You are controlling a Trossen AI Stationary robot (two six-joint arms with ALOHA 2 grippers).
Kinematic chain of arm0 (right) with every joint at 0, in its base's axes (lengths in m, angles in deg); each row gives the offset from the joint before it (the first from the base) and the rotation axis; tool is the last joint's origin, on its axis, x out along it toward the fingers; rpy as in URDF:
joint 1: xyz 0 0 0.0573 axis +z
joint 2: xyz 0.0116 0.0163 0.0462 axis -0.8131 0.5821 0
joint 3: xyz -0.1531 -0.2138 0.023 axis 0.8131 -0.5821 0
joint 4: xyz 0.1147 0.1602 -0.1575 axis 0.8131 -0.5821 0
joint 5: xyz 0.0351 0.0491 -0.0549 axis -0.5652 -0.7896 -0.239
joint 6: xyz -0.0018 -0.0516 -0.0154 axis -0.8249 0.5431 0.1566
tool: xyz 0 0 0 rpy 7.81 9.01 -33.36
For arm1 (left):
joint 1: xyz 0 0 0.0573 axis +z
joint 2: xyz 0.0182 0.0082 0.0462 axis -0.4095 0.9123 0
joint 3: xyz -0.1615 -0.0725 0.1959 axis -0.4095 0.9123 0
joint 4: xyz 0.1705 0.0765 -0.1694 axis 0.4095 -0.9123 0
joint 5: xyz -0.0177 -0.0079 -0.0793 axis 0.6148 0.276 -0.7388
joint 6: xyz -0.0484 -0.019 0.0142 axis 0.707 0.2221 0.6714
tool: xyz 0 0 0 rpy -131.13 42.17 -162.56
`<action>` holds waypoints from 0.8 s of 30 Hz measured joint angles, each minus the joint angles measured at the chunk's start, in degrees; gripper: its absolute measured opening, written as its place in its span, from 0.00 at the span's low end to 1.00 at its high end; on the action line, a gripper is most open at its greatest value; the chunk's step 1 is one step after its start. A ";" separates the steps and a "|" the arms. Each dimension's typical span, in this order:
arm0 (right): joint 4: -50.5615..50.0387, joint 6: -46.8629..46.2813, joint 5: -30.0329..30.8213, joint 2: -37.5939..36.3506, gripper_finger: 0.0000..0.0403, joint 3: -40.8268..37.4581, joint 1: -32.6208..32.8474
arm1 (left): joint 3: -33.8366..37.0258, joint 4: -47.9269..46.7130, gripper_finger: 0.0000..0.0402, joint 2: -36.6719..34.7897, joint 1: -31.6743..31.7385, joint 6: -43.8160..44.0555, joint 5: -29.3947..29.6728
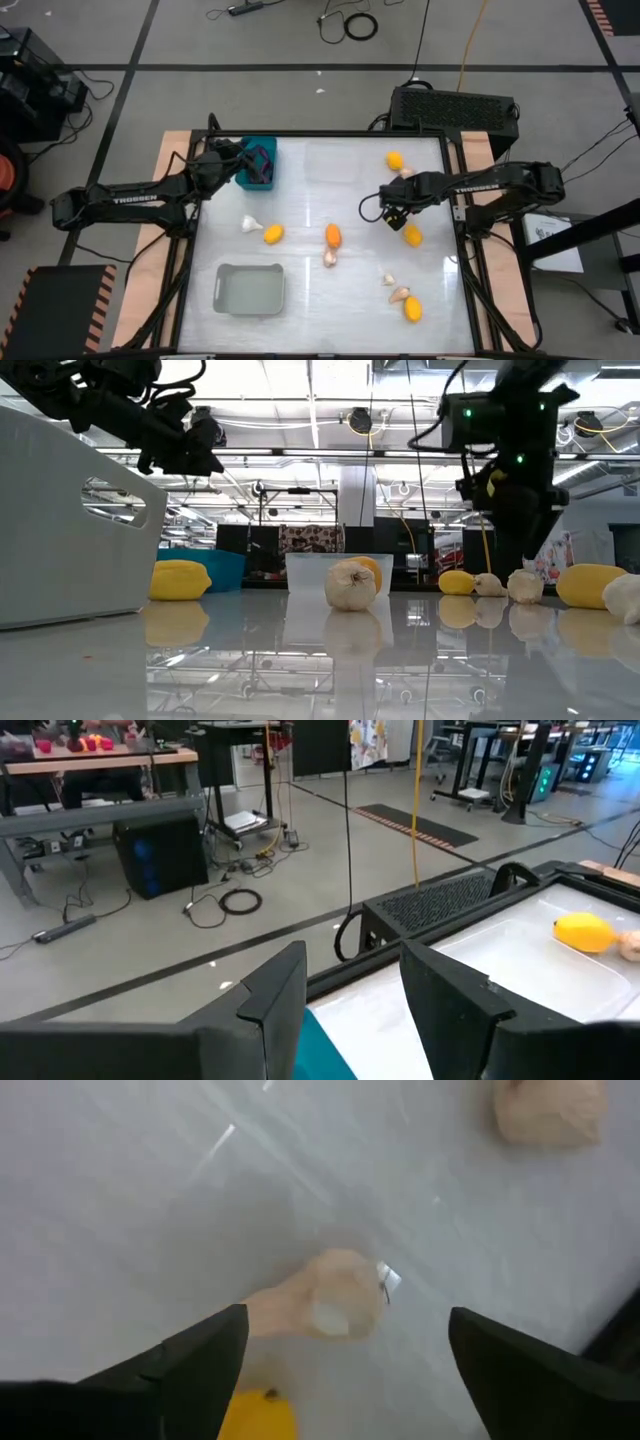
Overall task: Sort produce into baskets
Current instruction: Put the garlic into the transparent bin
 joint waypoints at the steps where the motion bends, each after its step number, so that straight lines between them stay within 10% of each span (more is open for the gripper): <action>1: 1.25 0.72 0.03 0.00 0.84 -1.01 -0.47 | 0.00 -0.09 0.43 0.00 0.00 0.00 0.00; 24: 16.06 -4.46 -4.69 0.02 0.51 -11.07 -4.74 | 0.02 1.63 0.43 3.21 0.00 -1.03 0.03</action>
